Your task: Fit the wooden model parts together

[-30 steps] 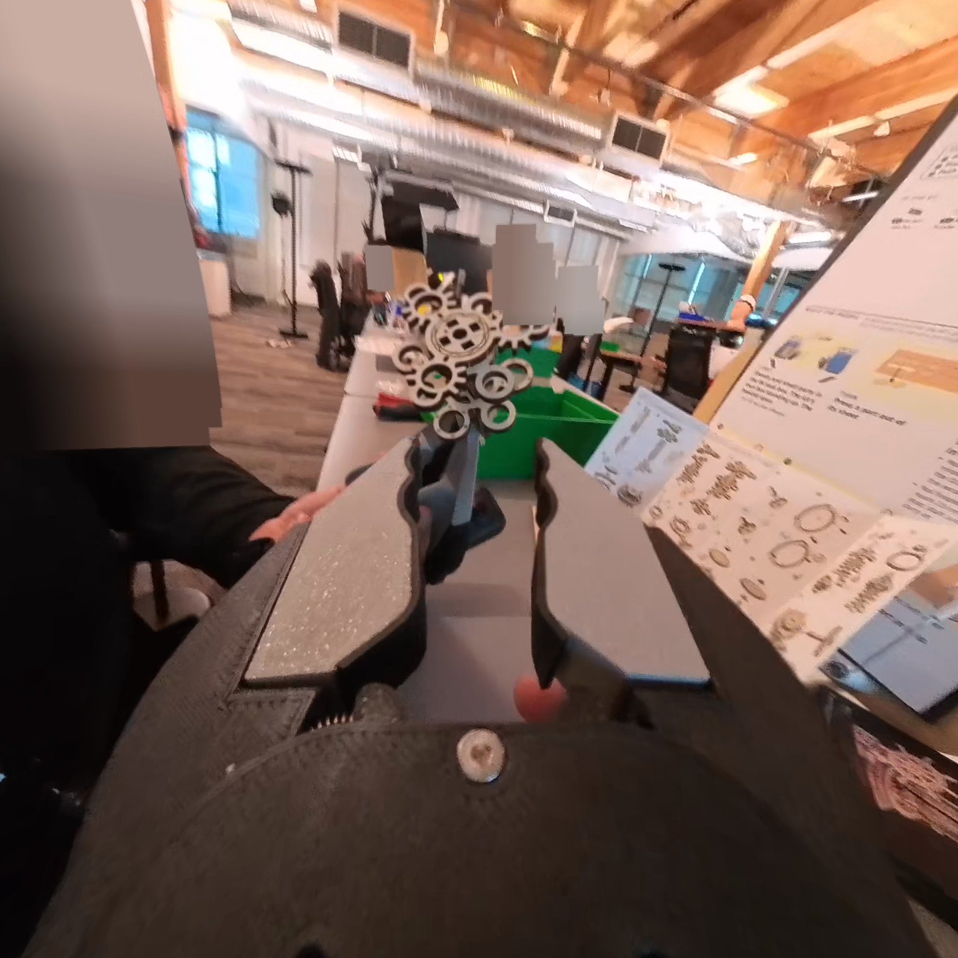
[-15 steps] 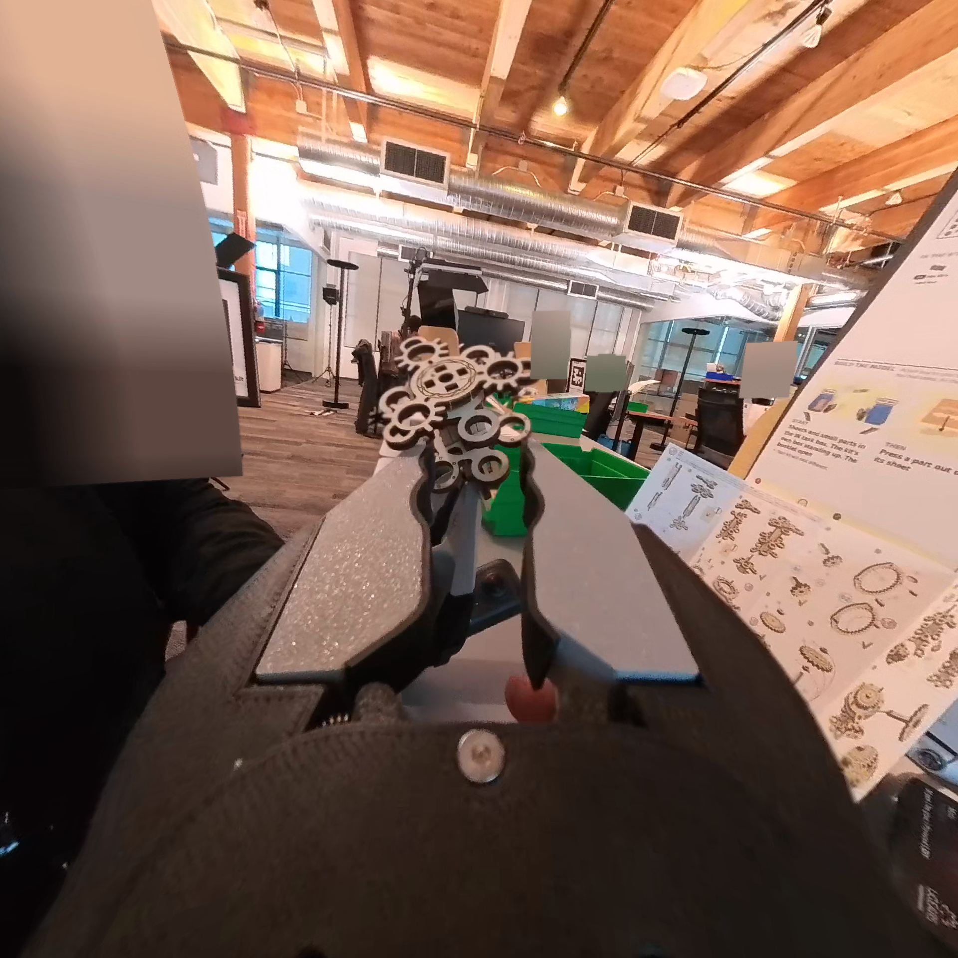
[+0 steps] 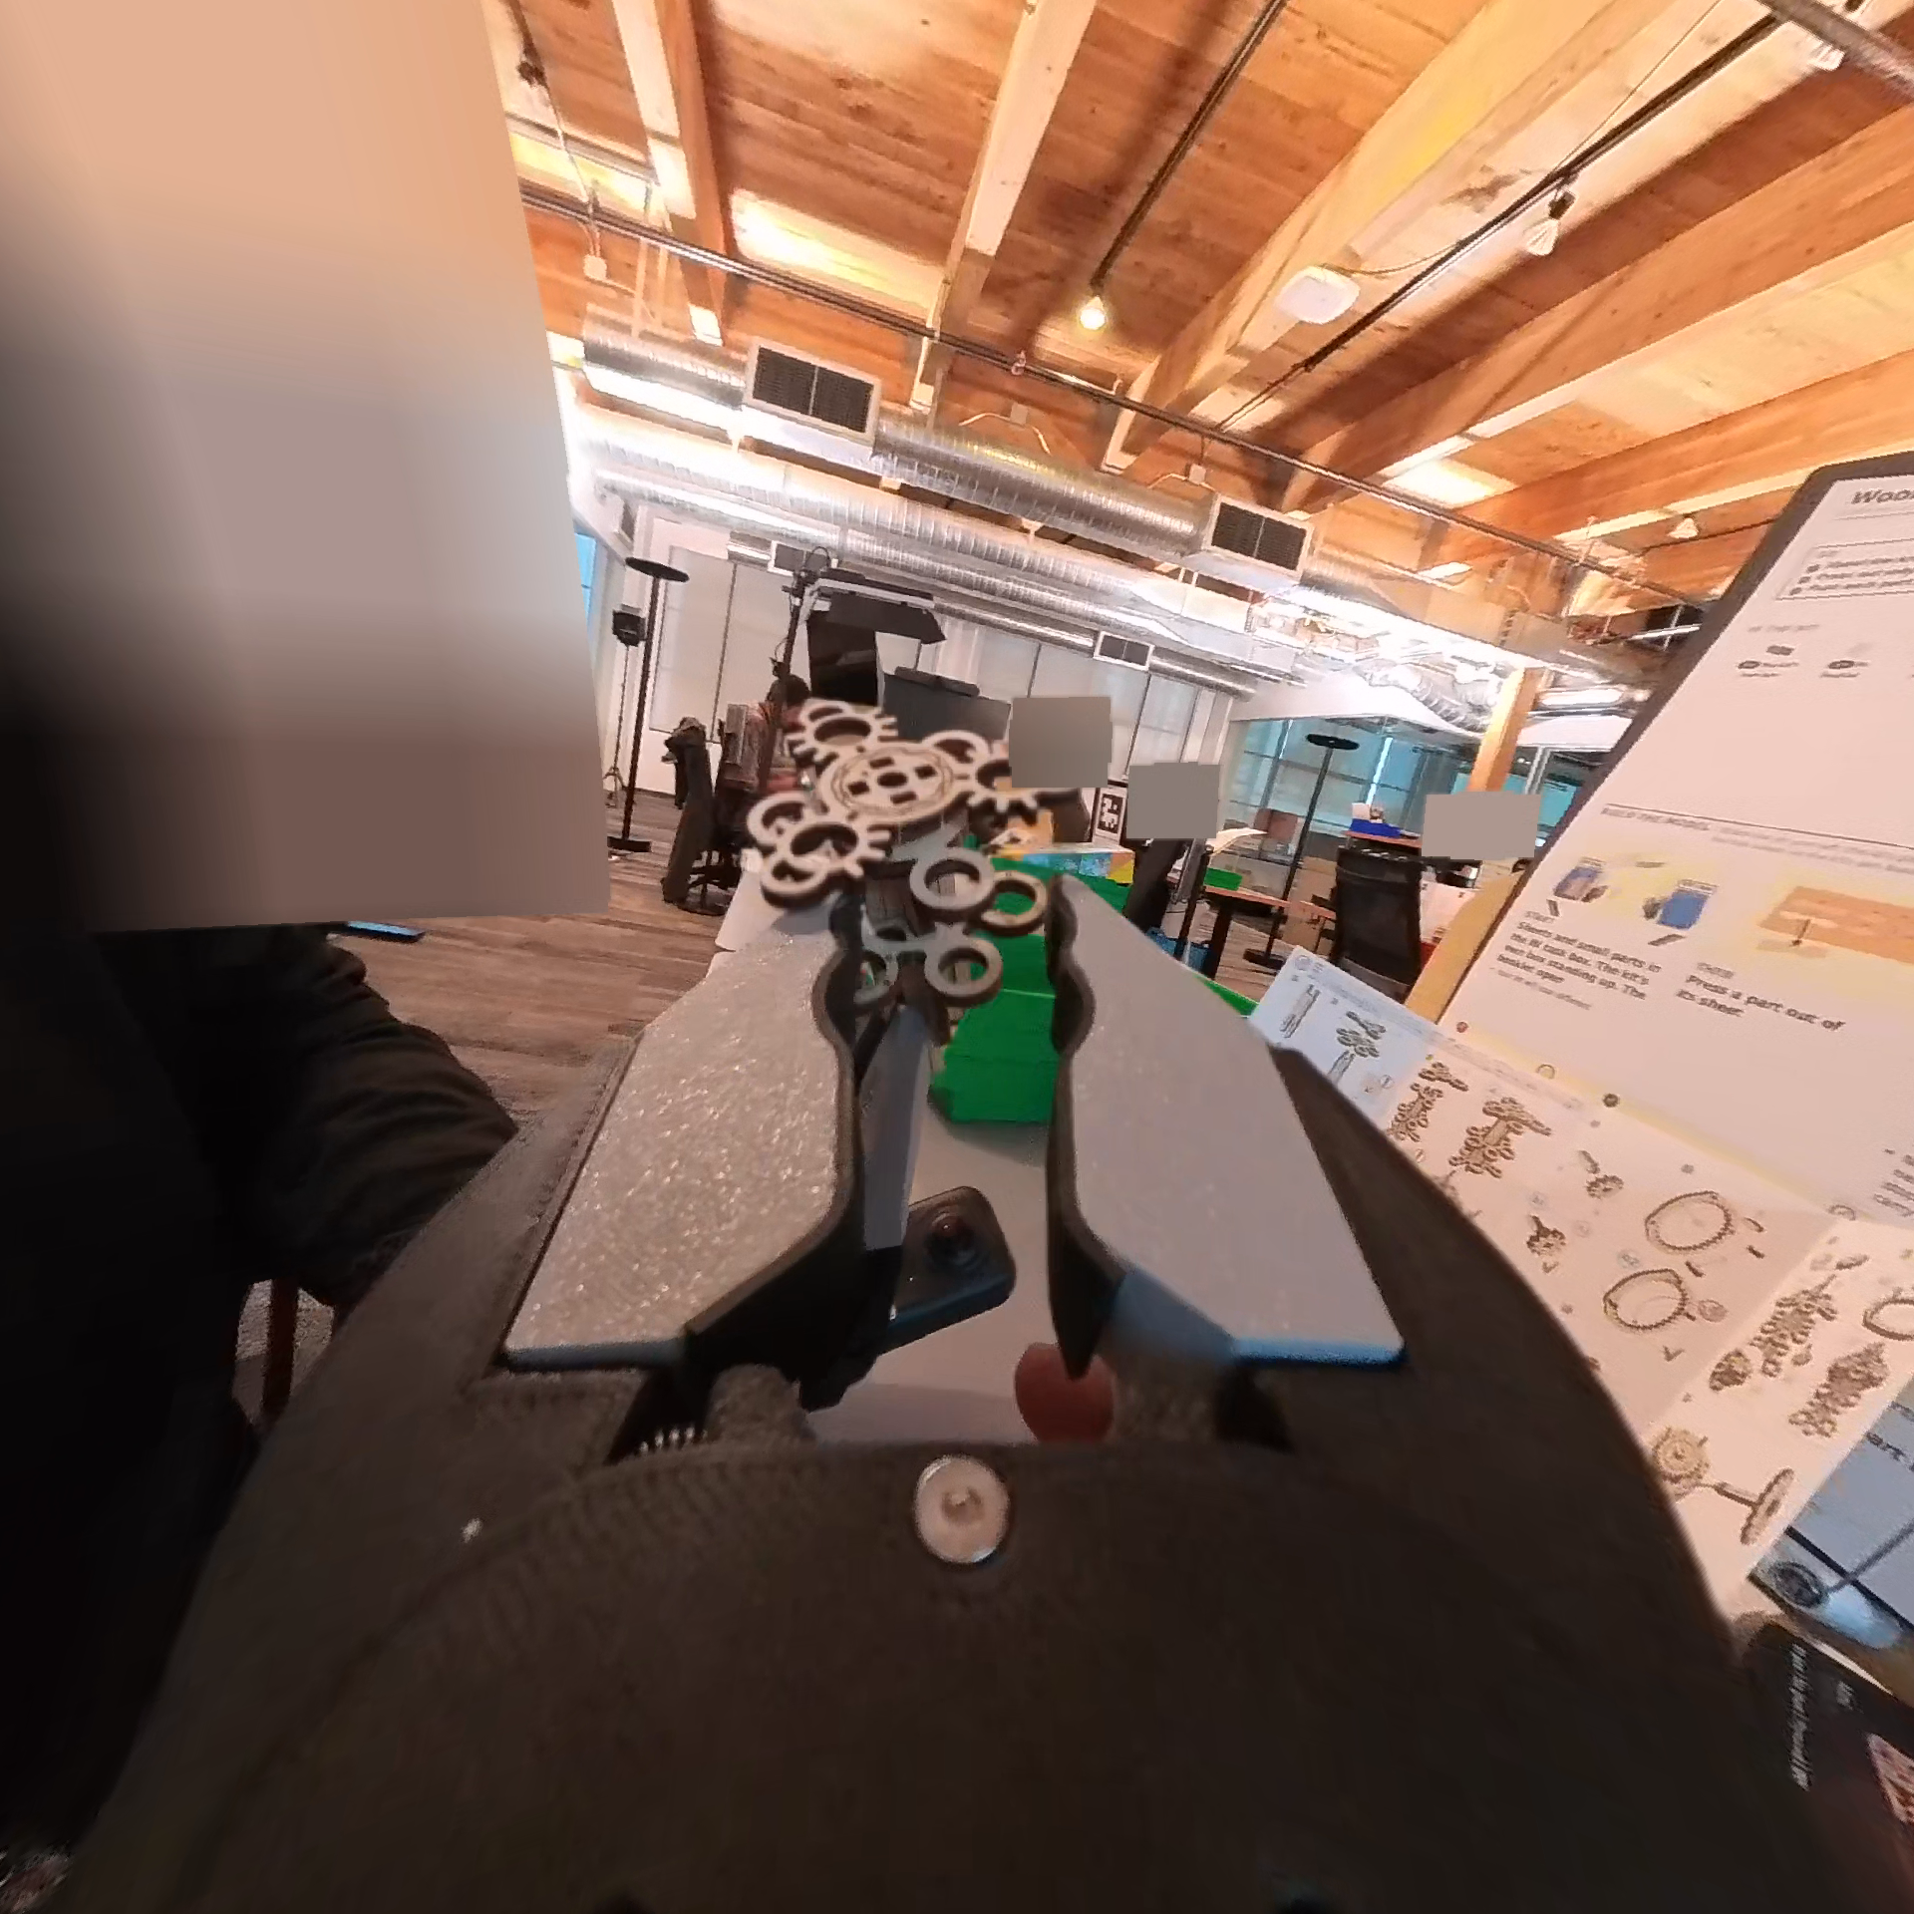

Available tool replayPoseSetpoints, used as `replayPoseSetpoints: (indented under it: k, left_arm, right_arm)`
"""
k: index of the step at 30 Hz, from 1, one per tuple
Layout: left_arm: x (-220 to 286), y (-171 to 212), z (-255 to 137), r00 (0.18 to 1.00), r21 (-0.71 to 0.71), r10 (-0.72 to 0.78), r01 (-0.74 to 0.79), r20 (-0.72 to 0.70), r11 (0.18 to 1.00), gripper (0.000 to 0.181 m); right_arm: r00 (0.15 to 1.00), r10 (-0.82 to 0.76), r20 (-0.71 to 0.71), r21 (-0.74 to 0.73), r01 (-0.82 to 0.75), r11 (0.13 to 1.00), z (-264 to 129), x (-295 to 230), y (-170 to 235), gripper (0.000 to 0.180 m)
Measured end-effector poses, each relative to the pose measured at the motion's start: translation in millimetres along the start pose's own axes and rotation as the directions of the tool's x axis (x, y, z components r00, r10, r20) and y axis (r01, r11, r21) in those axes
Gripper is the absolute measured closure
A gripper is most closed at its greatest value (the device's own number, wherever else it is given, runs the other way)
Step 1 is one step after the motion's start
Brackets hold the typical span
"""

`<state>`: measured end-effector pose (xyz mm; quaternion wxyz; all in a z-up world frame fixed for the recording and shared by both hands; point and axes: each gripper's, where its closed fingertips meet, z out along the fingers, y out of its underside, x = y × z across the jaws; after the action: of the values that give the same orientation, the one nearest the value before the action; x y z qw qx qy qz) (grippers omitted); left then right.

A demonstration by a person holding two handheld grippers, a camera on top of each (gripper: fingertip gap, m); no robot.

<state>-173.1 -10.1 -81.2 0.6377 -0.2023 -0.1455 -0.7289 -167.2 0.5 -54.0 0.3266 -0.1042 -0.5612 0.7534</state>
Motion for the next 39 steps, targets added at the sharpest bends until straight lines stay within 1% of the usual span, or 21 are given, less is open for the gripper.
replayPoseSetpoints:
  k: [3, 5, 8, 16, 18, 23, 27, 29, 32, 34, 35, 37, 38, 39]
  left_arm:
    - [-1.8, -0.7, -1.2, 1.0, 0.001, -0.005, 0.005, 0.005, 1.0, 0.18]
    - [-2.4, -0.9, -1.2, 1.0, 0.002, -0.007, 0.007, 0.009, 1.0, 0.18]
    - [-2.4, -0.4, -1.1, 1.0, -0.001, -0.014, 0.014, 0.008, 1.0, 0.18]
    - [-10.8, -7.6, -3.0, 0.997, 0.032, -0.036, 0.034, 0.061, 0.999, 0.18]
    - [-16.0, -12.5, -5.3, 0.994, 0.052, -0.041, 0.036, 0.099, 0.998, 0.181]
    - [-22.8, -25.0, -12.7, 0.981, 0.072, 0.035, -0.049, 0.192, 0.996, 0.181]
    - [-25.9, -30.5, -15.8, 0.972, 0.069, 0.047, -0.065, 0.23, 0.996, 0.181]
    - [-31.5, -31.7, -20.5, 0.956, 0.039, 0.071, -0.085, 0.285, 0.996, 0.181]
    - [-40.1, -32.2, -28.6, 0.909, -0.057, 0.132, -0.119, 0.395, 0.991, 0.181]
    - [-41.6, -29.3, -30.1, 0.851, -0.203, 0.262, -0.187, 0.455, 0.961, 0.181]
    - [-43.6, -28.4, -31.2, 0.803, -0.3, 0.354, -0.229, 0.48, 0.926, 0.181]
    - [-47.9, -33.2, -34.5, 0.675, -0.482, 0.551, -0.317, 0.49, 0.817, 0.181]
    - [-52.6, -39.8, -39.7, 0.58, -0.569, 0.652, -0.355, 0.488, 0.741, 0.179]
    - [-57.5, -48.8, -46.6, 0.464, -0.649, 0.747, -0.387, 0.477, 0.655, 0.177]
  right_arm:
    - [1.0, -0.002, 0.016, -0.012, 0.002, 1.0, 0.6, -3.0, 1.9, 0.146]
    - [1.0, -0.015, 0.023, -0.014, 0.015, 1.0, 0.9, -5.1, 2.7, 0.158]
    - [0.999, -0.024, 0.026, -0.014, 0.025, 1.0, 0.9, -6.0, 2.6, 0.16]
    - [0.999, -0.029, -0.024, -0.045, 0.028, 0.999, 1.5, 3.2, 7.8, 0.162]
    - [0.999, -0.023, -0.048, -0.052, 0.02, 0.998, 0.7, 8.5, 10.0, 0.166]
    - [0.992, 0.076, -0.103, -0.041, -0.081, 0.996, -7.2, 28.2, 15.6, 0.166]
    - [0.978, 0.133, -0.158, -0.096, -0.149, 0.984, -11.8, 44.3, 32.3, 0.165]
    - [0.971, 0.151, -0.187, -0.14, -0.178, 0.974, -15.3, 51.9, 41.6, 0.165]
    - [0.96, 0.171, -0.22, -0.246, -0.224, 0.943, -21.6, 59.3, 63.9, 0.165]
    - [0.955, 0.177, -0.238, -0.328, -0.25, 0.911, -25.4, 61.6, 82.8, 0.165]
    - [0.952, 0.182, -0.245, -0.358, -0.264, 0.896, -26.5, 61.9, 91.0, 0.165]
    - [0.945, 0.204, -0.257, -0.401, -0.296, 0.867, -27.0, 62.0, 104.8, 0.165]
    - [0.939, 0.216, -0.266, -0.416, -0.314, 0.854, -27.1, 62.5, 110.5, 0.165]
    - [0.934, 0.229, -0.275, -0.428, -0.332, 0.841, -27.6, 63.0, 115.6, 0.165]
